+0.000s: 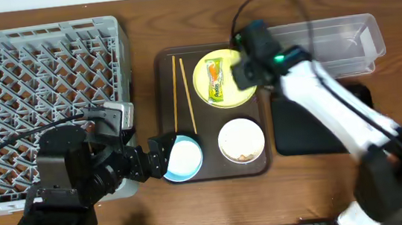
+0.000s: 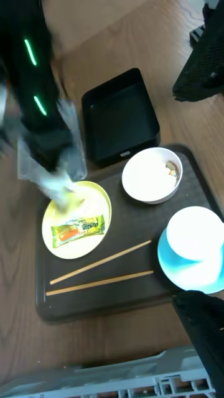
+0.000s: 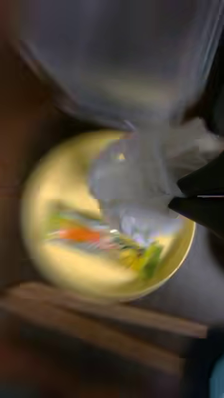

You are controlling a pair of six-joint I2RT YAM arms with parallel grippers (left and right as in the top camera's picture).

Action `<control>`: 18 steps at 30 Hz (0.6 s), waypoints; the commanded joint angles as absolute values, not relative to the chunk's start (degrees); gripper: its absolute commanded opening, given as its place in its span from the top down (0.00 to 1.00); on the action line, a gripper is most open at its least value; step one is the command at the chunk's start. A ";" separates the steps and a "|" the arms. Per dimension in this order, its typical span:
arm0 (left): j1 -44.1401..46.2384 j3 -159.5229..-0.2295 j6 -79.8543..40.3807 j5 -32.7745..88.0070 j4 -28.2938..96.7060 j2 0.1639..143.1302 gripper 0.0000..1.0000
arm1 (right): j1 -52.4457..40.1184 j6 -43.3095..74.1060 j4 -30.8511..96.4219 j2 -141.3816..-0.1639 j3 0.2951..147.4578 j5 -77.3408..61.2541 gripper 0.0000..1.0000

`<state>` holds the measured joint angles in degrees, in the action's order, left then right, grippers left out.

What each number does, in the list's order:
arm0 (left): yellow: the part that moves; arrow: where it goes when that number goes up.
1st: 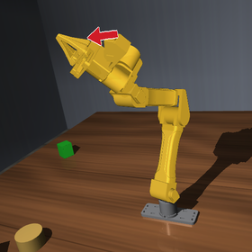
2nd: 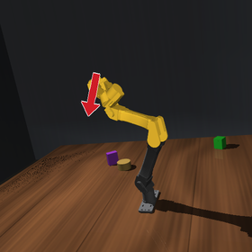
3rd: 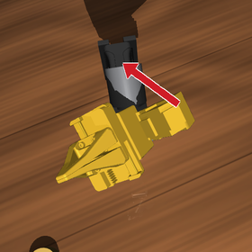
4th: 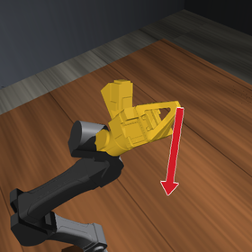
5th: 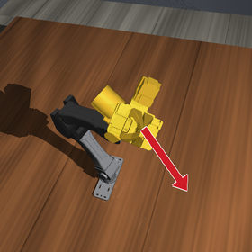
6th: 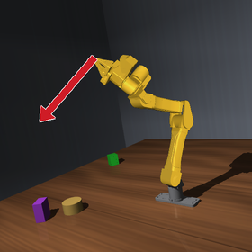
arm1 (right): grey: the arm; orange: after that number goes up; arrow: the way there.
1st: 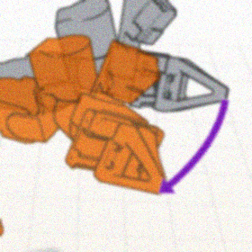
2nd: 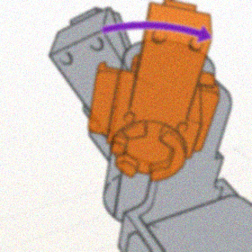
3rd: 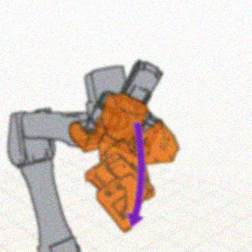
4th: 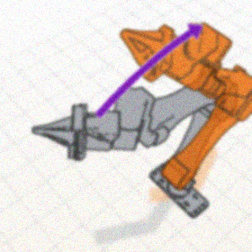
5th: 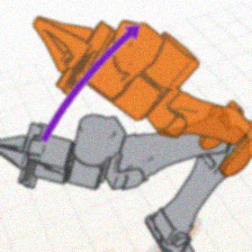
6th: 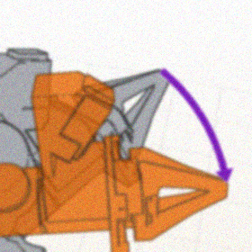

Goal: Sort waste into correct bins and load items into the dishwasher
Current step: 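Carry tissue with right gripper into clear plastic bin and release, then grasp the yellow-green snack wrapper on the yellow plate with right gripper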

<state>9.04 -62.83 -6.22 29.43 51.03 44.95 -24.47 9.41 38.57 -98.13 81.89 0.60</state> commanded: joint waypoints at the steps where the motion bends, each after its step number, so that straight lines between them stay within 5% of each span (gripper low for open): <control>1: 8.75 -63.88 -6.50 29.15 51.00 44.91 0.02 | -19.81 10.13 38.92 -91.59 83.77 1.34 0.99; 10: 8.75 -63.88 -6.50 29.15 51.00 44.91 0.02 | -8.82 6.15 38.74 -97.38 83.20 0.69 0.98; 14: 8.75 -63.88 -6.52 29.15 51.00 44.91 0.02 | -8.62 4.36 39.92 -99.42 83.20 -8.73 0.59; 18: 8.75 -63.88 -6.50 29.15 51.00 44.91 0.02 | -10.94 5.76 40.29 -98.02 83.20 -13.06 0.39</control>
<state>9.04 -62.83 -6.22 29.41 51.03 44.95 -8.99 5.85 40.58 -100.68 82.76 -6.57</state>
